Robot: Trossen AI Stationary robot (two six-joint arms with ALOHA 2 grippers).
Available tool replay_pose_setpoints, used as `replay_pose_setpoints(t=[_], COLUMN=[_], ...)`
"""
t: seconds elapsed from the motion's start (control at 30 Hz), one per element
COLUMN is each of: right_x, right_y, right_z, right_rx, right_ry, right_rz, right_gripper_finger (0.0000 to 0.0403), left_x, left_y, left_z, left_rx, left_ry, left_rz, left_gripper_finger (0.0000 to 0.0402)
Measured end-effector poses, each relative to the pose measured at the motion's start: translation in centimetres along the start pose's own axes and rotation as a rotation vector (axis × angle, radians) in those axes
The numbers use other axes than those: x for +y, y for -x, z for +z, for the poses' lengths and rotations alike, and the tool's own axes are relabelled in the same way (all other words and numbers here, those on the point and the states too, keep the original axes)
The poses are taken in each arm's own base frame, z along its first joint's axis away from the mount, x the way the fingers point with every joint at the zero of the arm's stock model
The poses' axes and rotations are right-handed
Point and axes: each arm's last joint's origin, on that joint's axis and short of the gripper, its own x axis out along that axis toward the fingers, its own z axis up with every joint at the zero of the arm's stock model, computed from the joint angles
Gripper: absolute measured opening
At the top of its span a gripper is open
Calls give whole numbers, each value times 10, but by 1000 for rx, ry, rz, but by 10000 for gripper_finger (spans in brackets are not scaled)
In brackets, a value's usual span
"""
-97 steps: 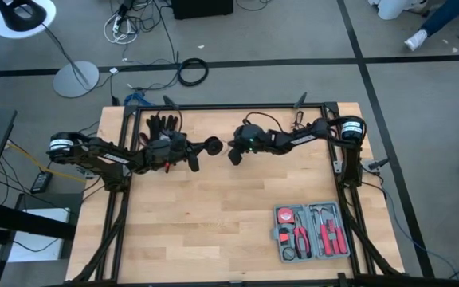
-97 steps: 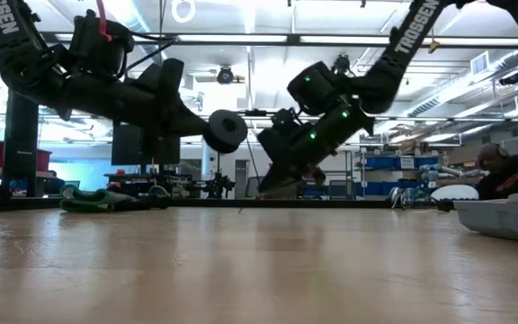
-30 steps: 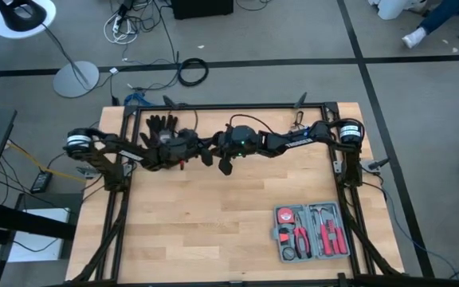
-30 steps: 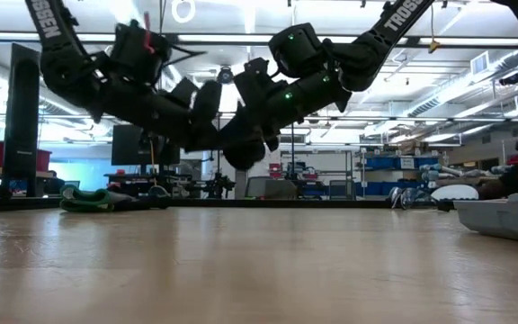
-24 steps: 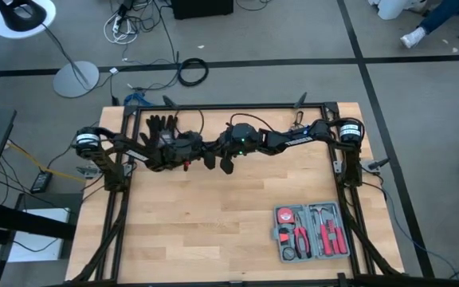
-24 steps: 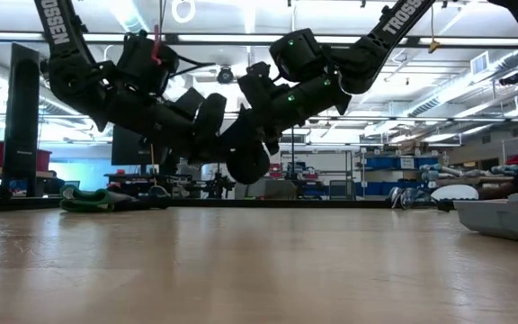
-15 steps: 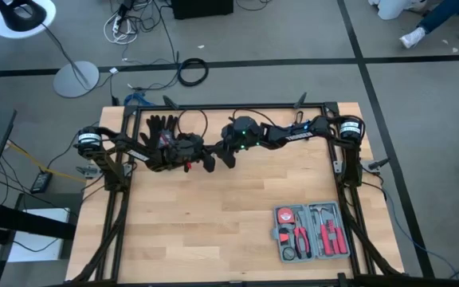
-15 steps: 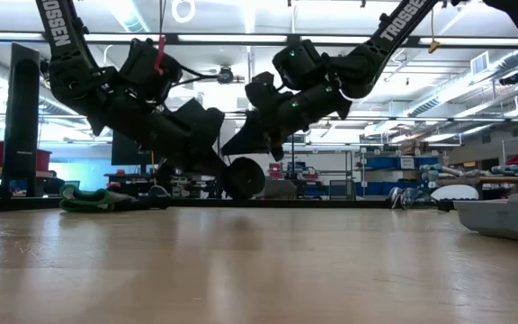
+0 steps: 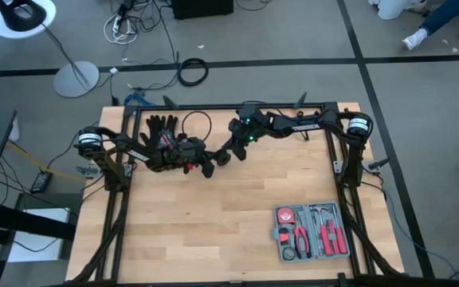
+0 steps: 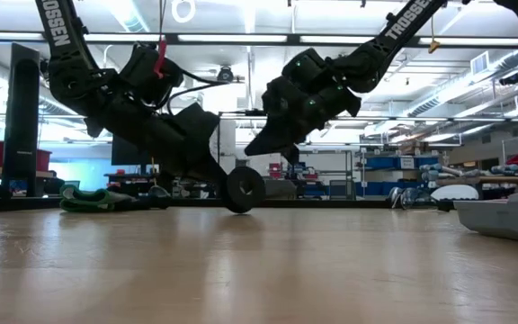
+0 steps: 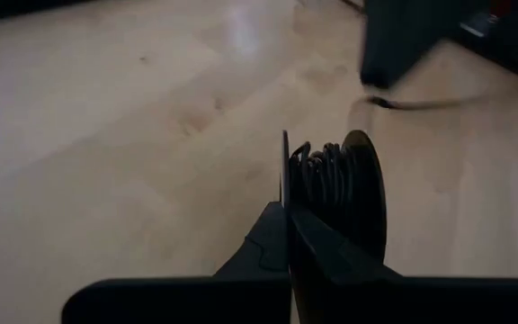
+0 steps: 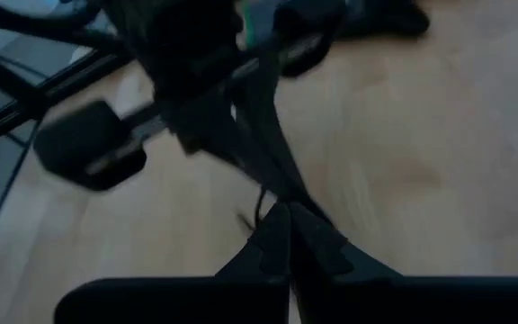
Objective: Coil cords
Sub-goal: Coil the black wire
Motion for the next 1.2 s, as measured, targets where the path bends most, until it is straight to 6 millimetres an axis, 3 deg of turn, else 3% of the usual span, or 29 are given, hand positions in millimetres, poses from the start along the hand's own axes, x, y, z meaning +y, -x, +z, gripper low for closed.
replay_pose_setpoints(t=[0.3,0.5,0.63,0.83,1.03,1.2], right_x=[-13,-14,-10,8,17,19], right_y=[9,12,27,60,87,78], right_z=[-11,-24,-22,-10,-36,-64], right_rx=[124,241,303,239,130,26], right_ry=[-75,-33,26,117,186,294], right_rz=[55,-71,-203,-278,-356,-330], right_gripper_finger=[0,0,0,0,0,4], left_x=[-1,-1,-2,-3,-3,4], left_y=[0,1,1,1,1,0], left_z=[-1,-1,-2,-2,-3,0], left_rx=[30,42,60,82,110,138], left_ry=[-1,-2,5,3,-21,-12], left_rz=[-43,-58,-97,-143,-198,-250], left_gripper_finger=[0,0,0,0,0,0])
